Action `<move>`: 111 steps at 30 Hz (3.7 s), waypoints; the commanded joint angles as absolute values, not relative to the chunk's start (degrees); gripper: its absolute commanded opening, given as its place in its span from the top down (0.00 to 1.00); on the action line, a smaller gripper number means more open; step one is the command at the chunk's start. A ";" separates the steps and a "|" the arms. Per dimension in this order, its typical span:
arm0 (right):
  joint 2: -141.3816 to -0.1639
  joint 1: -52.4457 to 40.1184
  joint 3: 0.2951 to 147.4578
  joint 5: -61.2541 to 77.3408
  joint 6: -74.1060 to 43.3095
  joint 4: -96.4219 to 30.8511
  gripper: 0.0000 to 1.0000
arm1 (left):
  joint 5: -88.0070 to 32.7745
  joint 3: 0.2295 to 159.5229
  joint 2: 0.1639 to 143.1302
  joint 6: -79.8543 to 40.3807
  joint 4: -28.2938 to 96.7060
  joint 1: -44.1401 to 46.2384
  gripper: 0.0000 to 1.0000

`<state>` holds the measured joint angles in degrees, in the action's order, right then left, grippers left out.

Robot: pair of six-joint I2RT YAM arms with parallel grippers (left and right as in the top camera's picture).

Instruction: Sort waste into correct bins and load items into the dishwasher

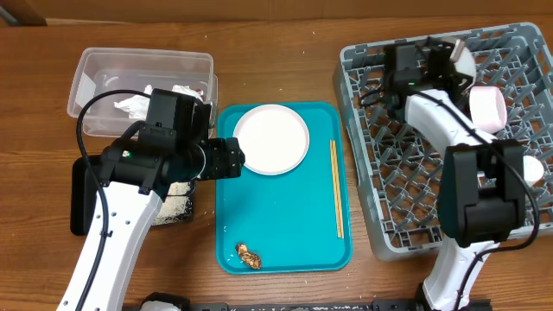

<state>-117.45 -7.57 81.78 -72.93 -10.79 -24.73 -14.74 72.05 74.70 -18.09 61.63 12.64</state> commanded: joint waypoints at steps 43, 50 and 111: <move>-110.69 -26.63 83.85 6.04 -20.36 -46.81 0.34 | -2.39 72.75 82.39 -24.49 69.17 14.06 0.05; -119.09 -26.63 83.85 7.31 -21.74 -44.18 0.58 | -2.39 72.75 82.39 -24.47 69.12 14.06 0.04; -88.75 -16.29 81.38 -43.59 -31.53 -59.29 0.22 | -2.59 72.75 82.39 -24.40 68.79 14.09 0.00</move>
<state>-94.32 -18.50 76.62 -50.74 -30.74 -57.32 -3.14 72.05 82.41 -23.88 68.60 14.06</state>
